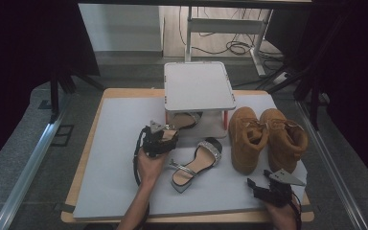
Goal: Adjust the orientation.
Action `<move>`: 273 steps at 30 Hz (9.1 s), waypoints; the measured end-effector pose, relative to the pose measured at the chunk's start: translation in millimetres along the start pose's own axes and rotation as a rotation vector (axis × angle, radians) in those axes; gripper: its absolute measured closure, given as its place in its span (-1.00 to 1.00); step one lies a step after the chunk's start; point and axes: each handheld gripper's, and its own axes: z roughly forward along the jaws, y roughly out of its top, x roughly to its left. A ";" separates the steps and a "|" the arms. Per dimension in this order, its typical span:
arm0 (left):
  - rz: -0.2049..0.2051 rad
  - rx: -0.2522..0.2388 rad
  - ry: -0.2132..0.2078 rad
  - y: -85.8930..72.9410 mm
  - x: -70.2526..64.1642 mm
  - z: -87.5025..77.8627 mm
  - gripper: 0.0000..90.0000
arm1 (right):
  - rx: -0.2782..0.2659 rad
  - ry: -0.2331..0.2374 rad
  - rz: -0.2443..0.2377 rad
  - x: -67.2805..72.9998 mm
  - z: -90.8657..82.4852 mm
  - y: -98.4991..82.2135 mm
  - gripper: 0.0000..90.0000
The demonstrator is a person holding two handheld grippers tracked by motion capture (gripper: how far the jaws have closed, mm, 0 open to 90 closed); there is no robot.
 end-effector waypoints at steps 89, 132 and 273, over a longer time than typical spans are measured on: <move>0.061 0.031 -0.047 -10.6 19.2 -1.9 -0.14 | -0.001 0.000 -0.003 -0.1 0.0 -0.1 -0.52; 0.132 0.073 -0.088 -21.1 17.5 -7.0 0.99 | 0.001 0.001 0.000 0.0 -0.1 0.0 -0.52; 0.101 0.070 0.040 23.0 -10.1 79.0 -0.37 | 0.000 0.001 -0.003 -0.4 0.0 -0.1 -0.52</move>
